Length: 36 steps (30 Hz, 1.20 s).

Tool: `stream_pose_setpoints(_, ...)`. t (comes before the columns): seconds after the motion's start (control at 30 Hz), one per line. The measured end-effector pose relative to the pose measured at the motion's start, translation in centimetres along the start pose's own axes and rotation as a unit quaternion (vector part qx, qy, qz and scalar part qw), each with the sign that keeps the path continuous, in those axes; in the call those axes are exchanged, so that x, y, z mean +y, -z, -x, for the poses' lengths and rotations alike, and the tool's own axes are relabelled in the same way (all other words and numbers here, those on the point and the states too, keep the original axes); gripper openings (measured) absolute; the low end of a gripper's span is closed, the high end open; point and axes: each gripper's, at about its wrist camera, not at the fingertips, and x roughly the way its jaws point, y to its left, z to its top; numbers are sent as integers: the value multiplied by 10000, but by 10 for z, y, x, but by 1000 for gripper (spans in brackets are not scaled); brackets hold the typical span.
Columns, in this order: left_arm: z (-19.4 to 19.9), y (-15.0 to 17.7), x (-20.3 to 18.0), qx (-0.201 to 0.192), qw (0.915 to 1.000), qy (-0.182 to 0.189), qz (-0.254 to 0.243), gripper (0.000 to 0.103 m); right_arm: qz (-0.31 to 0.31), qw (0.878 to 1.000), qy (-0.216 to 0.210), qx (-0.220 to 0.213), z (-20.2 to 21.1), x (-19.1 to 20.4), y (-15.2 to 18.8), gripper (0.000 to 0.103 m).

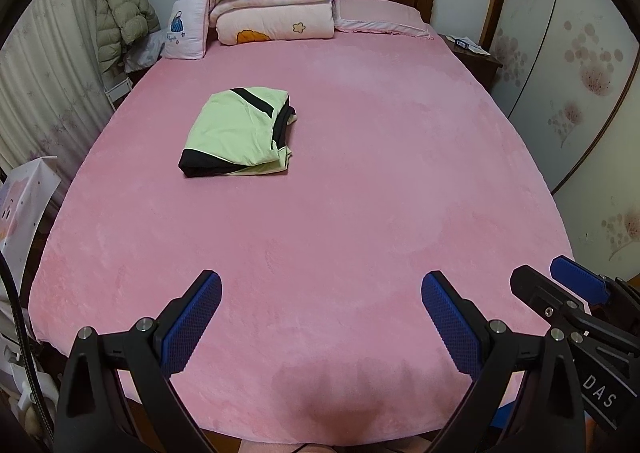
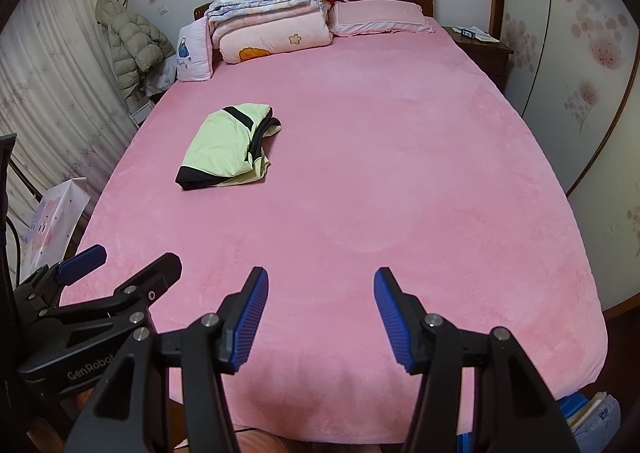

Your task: Fold large clothes

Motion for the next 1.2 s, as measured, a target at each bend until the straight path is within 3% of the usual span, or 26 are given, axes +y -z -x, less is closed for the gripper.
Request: stream_pose_setpoints(1.2,-5,-3,6,182,9998,85,-53,100,-15,10000,-28,26,-4,-10,1,55)
